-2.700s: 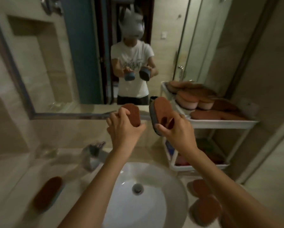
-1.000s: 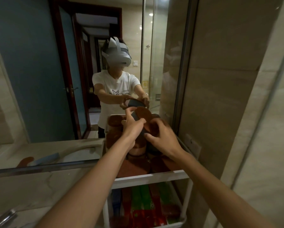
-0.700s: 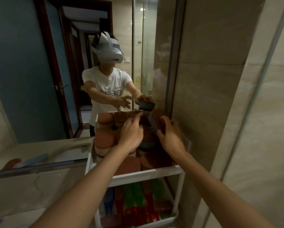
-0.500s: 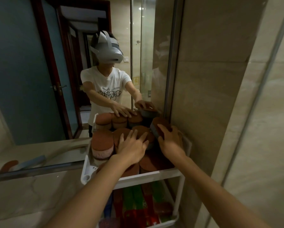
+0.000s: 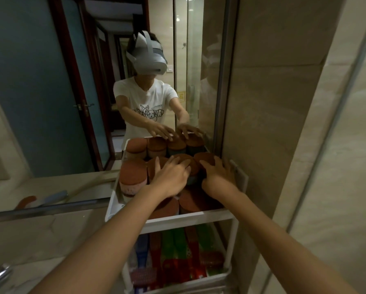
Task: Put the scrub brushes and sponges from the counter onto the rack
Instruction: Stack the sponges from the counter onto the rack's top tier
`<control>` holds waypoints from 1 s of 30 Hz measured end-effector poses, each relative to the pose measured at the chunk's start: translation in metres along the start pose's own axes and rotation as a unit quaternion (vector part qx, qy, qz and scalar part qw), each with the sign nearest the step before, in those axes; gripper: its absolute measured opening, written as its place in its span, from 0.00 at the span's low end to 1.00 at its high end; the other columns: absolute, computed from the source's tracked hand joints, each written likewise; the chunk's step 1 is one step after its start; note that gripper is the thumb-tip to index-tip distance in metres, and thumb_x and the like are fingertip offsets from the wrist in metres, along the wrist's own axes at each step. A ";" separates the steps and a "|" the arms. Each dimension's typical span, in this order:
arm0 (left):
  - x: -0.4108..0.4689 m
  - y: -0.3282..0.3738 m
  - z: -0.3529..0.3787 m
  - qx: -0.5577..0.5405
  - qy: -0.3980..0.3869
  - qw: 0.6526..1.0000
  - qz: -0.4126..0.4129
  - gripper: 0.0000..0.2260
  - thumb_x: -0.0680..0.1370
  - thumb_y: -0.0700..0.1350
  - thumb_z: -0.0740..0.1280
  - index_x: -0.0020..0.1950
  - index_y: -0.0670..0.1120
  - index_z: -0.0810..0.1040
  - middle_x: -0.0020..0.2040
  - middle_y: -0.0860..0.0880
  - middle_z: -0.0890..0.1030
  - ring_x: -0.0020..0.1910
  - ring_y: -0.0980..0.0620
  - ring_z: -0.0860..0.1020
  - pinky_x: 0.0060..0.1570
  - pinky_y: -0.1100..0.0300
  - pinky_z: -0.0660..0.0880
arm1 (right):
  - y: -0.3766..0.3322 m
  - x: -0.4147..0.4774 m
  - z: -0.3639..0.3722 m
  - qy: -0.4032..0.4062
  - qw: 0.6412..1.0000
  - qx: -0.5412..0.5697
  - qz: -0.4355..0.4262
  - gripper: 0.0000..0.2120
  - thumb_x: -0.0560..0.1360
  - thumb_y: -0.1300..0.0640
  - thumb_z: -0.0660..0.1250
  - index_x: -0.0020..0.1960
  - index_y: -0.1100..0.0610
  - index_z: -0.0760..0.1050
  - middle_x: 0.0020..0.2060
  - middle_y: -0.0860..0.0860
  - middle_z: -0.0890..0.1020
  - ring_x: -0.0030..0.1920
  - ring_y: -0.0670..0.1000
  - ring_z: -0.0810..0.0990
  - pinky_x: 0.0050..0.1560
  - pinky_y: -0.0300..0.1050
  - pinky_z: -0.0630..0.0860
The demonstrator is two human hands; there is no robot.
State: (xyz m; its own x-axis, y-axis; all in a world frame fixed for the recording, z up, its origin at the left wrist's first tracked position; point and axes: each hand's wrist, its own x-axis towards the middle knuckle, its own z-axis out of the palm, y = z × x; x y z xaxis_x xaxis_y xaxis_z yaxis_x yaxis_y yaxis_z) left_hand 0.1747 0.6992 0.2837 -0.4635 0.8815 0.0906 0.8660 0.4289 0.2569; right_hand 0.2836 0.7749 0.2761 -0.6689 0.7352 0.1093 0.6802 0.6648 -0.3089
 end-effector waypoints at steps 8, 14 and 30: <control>-0.062 -0.007 -0.031 -0.131 0.218 0.965 -0.065 0.19 0.81 0.42 0.54 0.72 0.49 0.63 0.69 0.47 0.71 0.72 0.49 0.63 0.75 0.46 0.42 | -0.058 -0.051 0.005 0.206 0.962 0.106 -0.142 0.17 0.72 0.64 0.63 0.61 0.61 0.73 0.63 0.60 0.73 0.61 0.62 0.73 0.64 0.56 0.69; -0.166 -0.080 -0.027 -0.187 0.320 0.911 -0.181 0.15 0.79 0.39 0.57 0.64 0.46 0.73 0.66 0.47 0.75 0.69 0.48 0.68 0.75 0.46 0.48 | -0.146 -0.112 0.052 0.227 0.924 0.181 -0.249 0.09 0.71 0.66 0.63 0.50 0.63 0.77 0.49 0.59 0.79 0.45 0.58 0.79 0.43 0.42 0.71; -0.414 -0.397 0.068 -0.198 0.106 0.846 -0.484 0.16 0.77 0.38 0.60 0.64 0.40 0.72 0.65 0.38 0.73 0.65 0.40 0.71 0.64 0.53 0.67 | -0.404 -0.273 0.295 -0.171 0.943 0.158 -0.237 0.14 0.77 0.63 0.58 0.61 0.64 0.72 0.60 0.62 0.74 0.56 0.63 0.77 0.56 0.52 0.73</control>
State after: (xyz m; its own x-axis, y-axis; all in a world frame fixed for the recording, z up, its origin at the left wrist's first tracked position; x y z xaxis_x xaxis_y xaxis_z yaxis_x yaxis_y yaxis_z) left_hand 0.0350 0.1775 0.0785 -0.9789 0.0816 -0.1873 -0.0501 0.7931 0.6071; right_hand 0.1030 0.2663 0.0919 -0.9699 0.2433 0.0125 0.1923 0.7959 -0.5741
